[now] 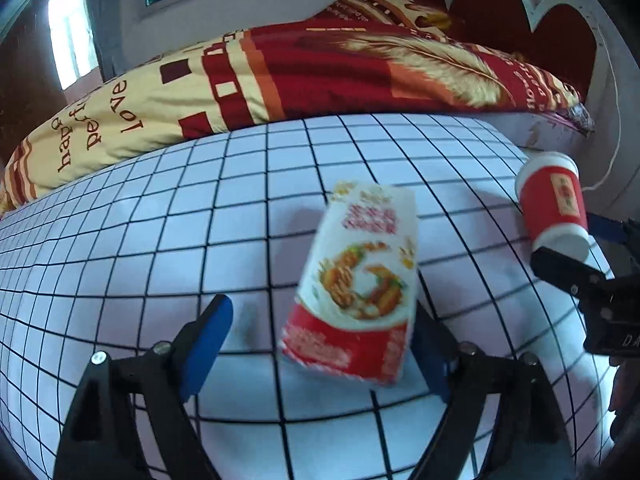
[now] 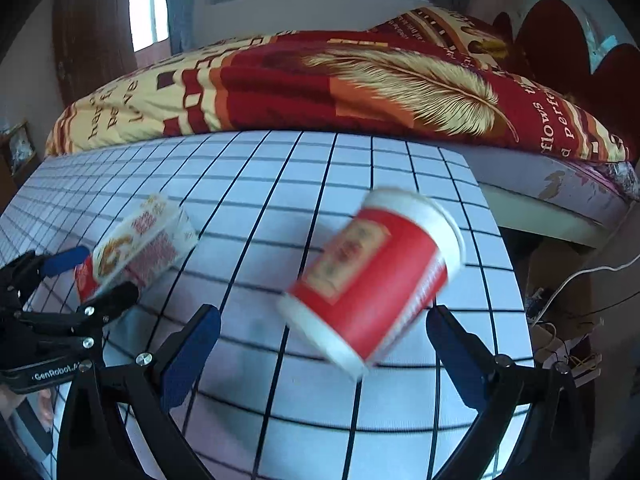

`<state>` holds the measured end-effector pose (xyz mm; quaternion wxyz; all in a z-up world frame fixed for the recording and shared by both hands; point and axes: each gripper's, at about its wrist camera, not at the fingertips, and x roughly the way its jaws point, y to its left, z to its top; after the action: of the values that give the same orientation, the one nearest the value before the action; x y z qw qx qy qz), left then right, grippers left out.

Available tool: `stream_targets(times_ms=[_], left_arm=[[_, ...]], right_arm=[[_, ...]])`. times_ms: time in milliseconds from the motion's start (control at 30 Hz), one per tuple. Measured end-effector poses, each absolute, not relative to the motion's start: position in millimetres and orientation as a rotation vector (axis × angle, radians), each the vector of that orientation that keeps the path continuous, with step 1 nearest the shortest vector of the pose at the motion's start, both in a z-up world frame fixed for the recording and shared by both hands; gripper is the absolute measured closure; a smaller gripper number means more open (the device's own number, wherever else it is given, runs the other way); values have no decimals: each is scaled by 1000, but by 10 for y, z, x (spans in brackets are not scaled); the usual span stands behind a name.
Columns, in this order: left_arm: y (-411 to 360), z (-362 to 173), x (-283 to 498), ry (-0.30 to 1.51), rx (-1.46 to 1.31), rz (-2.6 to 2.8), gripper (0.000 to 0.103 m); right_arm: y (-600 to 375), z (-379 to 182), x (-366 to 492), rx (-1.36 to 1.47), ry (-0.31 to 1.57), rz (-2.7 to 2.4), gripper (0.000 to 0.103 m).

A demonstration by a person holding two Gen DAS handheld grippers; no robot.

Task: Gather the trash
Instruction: 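Grasp the red paper cup with the right tool while the left tool grasps the milk carton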

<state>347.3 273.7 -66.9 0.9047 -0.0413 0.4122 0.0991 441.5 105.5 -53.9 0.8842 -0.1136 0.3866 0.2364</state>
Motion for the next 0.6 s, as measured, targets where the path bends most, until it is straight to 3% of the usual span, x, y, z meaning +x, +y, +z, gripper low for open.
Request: stream_targets(times_ms=[33,67,100,133,200,233,300,400,500,600], left_arm=[[2791,-661,3497,853,-98,195,18],[2798,-659,3521,852,-107,190,26],[2820,-665,3537,856,-116,184,45],[2831,-675,3566,868,-127,177,46],[2855,-662,3534,860,-123,238,46],[2873,-658,3508,852,-123,268,46],[2896,-653,3456,843,-134,292,46],[2886,-679,3421,858,-130,296,45],[2924,-688,3400,855,-149,303,40],[2955,-676,3437,852,-163,308,40]], right_arm=[[1059,-535,4454,-224,806,487,0],[1065,-535,4505,-217,810,480,0],[1066,-538,4552,-215,815,473,0],[1055,-545,4599,-207,823,469,0],[996,-565,4669,-181,851,483,16],[970,-576,4668,-190,857,477,30],[934,-597,4639,-228,872,492,40],[885,-598,4617,-250,873,503,39],[885,-574,4622,-243,856,508,19],[923,-554,4674,-200,838,511,17]])
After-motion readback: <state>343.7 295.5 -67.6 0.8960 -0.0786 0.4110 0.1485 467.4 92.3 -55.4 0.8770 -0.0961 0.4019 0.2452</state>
